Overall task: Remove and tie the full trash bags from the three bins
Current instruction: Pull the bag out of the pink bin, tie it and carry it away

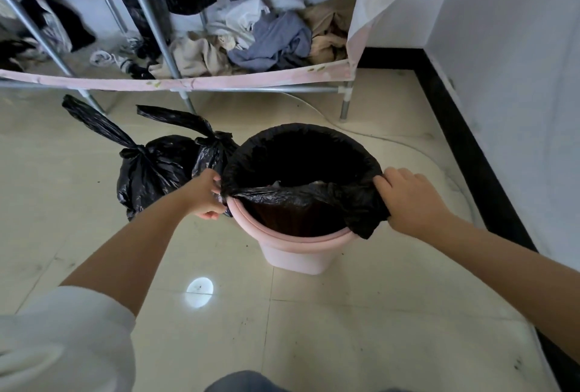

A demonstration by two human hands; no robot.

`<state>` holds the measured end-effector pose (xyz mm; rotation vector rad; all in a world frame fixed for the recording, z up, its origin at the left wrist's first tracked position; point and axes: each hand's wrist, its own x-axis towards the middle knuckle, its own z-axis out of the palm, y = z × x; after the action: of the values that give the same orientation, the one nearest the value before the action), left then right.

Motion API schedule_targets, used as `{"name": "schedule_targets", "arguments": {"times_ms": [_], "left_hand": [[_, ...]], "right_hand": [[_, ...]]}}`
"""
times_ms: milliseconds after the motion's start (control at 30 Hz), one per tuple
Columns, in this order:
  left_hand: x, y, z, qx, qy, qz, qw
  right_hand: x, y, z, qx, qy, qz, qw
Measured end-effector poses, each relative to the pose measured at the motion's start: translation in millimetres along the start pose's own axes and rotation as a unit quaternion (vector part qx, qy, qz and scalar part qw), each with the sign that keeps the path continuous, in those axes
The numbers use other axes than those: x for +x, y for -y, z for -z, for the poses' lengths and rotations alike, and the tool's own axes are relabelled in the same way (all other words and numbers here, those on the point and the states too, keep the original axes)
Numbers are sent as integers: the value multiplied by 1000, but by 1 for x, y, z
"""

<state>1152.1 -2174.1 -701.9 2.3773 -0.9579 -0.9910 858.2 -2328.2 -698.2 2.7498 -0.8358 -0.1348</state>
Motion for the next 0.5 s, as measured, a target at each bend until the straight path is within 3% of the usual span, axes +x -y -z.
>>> {"name": "schedule_targets", "arguments": {"times_ms": [167,333,400,500], "left_hand": [[11,9,-20,-150,-46,58,986],[28,16,-23,-306,-128,88,939],[34,16,-15,-251,-182,52,949],[34,-4,-3,-185,-220,-15,958]], "right_hand": [[26,-28,25,59,86,-103,989],[51,-32,46,221,164,-206,939],[59,-29,57,280,154,-228,920],[77,-29,68,321,74,-232,915]]}}
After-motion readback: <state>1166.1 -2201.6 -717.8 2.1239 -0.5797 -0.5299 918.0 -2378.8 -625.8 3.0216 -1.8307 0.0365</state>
